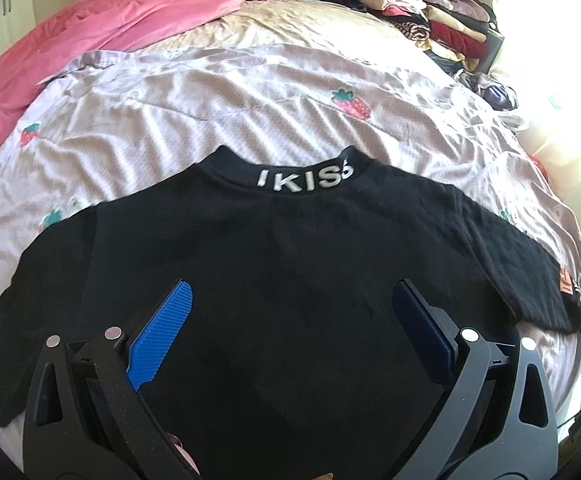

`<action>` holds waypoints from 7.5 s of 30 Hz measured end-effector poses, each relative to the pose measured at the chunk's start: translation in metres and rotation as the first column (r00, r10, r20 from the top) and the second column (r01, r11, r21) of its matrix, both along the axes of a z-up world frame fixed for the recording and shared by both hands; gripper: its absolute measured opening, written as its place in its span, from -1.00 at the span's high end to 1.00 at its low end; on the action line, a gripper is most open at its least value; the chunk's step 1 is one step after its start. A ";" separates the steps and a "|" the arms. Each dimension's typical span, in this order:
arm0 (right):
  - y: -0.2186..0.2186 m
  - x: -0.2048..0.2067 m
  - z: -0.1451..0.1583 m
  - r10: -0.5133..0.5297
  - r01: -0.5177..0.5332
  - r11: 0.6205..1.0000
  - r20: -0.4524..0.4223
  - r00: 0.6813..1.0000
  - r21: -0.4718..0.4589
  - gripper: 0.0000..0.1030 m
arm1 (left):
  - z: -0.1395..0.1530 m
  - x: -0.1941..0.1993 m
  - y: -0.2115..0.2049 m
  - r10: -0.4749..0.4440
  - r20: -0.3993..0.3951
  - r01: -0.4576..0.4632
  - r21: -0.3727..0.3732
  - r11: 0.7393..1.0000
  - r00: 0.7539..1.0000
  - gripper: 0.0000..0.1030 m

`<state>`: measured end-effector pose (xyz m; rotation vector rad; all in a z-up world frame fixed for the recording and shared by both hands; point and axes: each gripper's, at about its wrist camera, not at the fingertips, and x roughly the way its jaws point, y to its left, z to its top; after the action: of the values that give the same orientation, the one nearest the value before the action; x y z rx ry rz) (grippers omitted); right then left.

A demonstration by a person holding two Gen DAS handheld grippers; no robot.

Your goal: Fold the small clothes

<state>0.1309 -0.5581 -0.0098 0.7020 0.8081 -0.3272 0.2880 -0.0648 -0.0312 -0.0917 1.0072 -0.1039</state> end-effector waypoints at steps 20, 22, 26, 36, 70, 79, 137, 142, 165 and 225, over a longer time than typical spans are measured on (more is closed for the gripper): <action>0.063 0.025 0.073 0.243 -0.212 0.961 0.177 0.954 -0.176 0.80 | -0.011 -0.005 -0.011 -0.029 0.001 0.029 -0.028 0.999 1.000 -0.83; 0.081 0.031 0.088 0.287 -0.249 0.948 0.197 0.937 -0.199 0.80 | -0.008 -0.007 -0.008 -0.021 0.009 0.021 -0.036 0.999 1.000 -0.83; 0.134 0.049 0.117 0.417 -0.355 0.896 0.225 0.881 -0.268 0.80 | -0.004 -0.009 0.001 -0.004 0.016 0.005 -0.055 0.998 1.000 -0.83; 0.279 0.107 0.126 0.681 -0.603 0.716 0.162 0.714 -0.352 0.80 | -0.010 -0.015 0.032 0.040 0.003 -0.039 -0.106 0.994 0.999 -0.83; 0.245 0.104 -0.002 0.571 -0.560 0.768 -0.064 0.819 -0.313 0.15 | -0.057 0.003 -0.059 -0.116 -0.219 0.005 -0.451 0.893 0.969 -0.57; 0.224 0.097 0.007 0.506 -0.483 0.812 -0.017 0.863 -0.328 0.15 | -0.056 0.007 -0.079 -0.084 -0.215 -0.018 -0.433 0.901 0.973 0.36; 0.310 0.090 0.021 0.623 -0.587 0.687 -0.068 0.779 -0.429 -0.06 | 0.011 -0.033 0.127 0.165 0.088 -0.146 -0.189 0.971 0.982 0.86; 0.313 0.086 0.035 0.631 -0.583 0.684 -0.044 0.774 -0.439 -0.06 | 0.017 -0.042 0.128 0.148 0.090 -0.129 -0.183 0.975 0.985 0.87; 0.389 0.146 0.034 0.813 -0.779 0.495 -0.113 0.572 -0.385 -0.37 | -0.038 -0.047 0.097 0.077 -0.032 -0.081 -0.139 0.987 0.997 0.31; 0.481 0.069 0.138 0.933 -0.812 0.343 0.076 0.350 -0.471 -0.38 | 0.050 -0.173 0.248 0.398 0.185 -0.387 -0.097 0.917 0.898 -0.52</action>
<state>0.1996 -0.0771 0.1286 -0.1395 0.6595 0.6741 0.1153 0.1836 0.0185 -0.3307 0.7656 0.2254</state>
